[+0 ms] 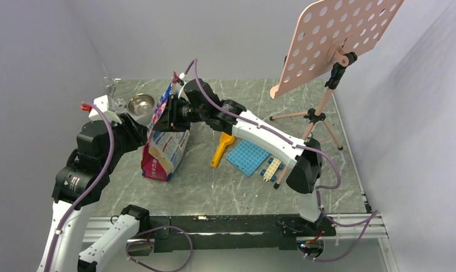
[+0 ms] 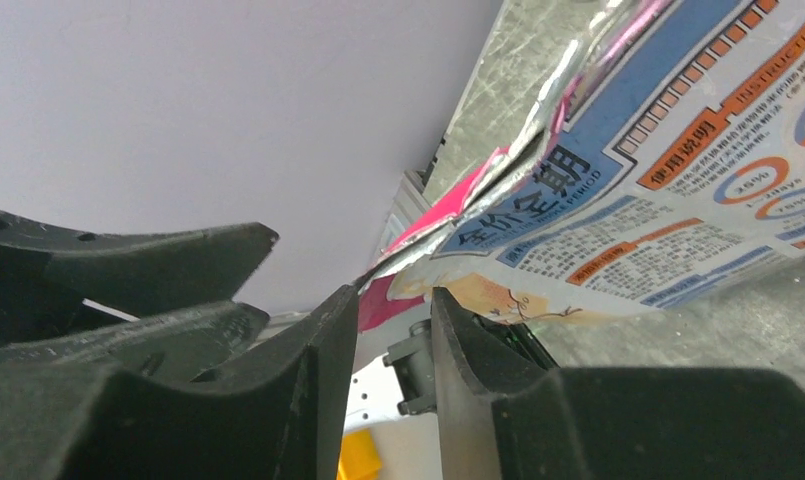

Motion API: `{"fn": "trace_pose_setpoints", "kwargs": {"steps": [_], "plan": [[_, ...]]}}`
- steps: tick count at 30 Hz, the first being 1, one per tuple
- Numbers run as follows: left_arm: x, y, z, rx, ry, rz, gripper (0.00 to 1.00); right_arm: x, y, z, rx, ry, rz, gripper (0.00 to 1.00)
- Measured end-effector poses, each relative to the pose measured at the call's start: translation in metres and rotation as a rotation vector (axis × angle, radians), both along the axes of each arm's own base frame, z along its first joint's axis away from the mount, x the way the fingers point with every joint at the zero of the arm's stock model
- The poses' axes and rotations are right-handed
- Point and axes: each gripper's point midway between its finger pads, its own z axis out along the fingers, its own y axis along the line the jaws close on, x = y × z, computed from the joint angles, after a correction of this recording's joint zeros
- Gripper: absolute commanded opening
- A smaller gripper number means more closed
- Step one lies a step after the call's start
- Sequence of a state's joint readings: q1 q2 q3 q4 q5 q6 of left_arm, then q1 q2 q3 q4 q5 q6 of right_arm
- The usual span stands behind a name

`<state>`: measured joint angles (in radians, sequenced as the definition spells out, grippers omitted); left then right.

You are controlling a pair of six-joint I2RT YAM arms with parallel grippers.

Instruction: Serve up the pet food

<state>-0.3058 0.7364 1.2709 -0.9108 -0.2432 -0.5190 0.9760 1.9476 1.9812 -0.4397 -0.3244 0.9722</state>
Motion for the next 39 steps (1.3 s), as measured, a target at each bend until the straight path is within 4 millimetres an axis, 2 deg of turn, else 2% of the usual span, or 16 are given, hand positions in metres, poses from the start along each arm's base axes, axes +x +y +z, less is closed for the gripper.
{"fn": "trace_pose_setpoints", "kwargs": {"steps": [7,11,17,22,25,28,32,39], "plan": [[0.0,-0.002,-0.004,-0.014,0.013,-0.002,0.61,0.007,0.009,-0.003,0.0,-0.011,0.003,0.11],[0.006,-0.005,-0.01,-0.017,0.042,0.001,0.59,0.007,0.008,-0.01,-0.024,-0.015,0.004,0.0],[0.022,-0.01,-0.032,0.009,0.133,0.004,0.56,0.008,0.007,-0.022,-0.059,-0.018,0.01,0.0],[0.024,-0.01,-0.045,0.029,0.166,0.001,0.57,0.009,0.01,-0.027,-0.066,-0.015,0.018,0.0],[0.026,-0.01,-0.048,0.041,0.169,0.0,0.59,0.009,0.012,-0.026,-0.06,-0.015,0.023,0.0],[0.031,-0.007,-0.049,0.063,0.165,0.007,0.67,0.01,0.013,-0.027,-0.061,-0.014,0.024,0.0],[0.037,-0.007,-0.048,0.071,0.16,0.018,0.71,0.012,0.013,-0.03,-0.065,-0.008,0.022,0.0],[0.038,-0.004,-0.046,0.062,0.152,0.045,0.69,0.011,0.014,-0.03,-0.058,0.003,0.036,0.0]]}}
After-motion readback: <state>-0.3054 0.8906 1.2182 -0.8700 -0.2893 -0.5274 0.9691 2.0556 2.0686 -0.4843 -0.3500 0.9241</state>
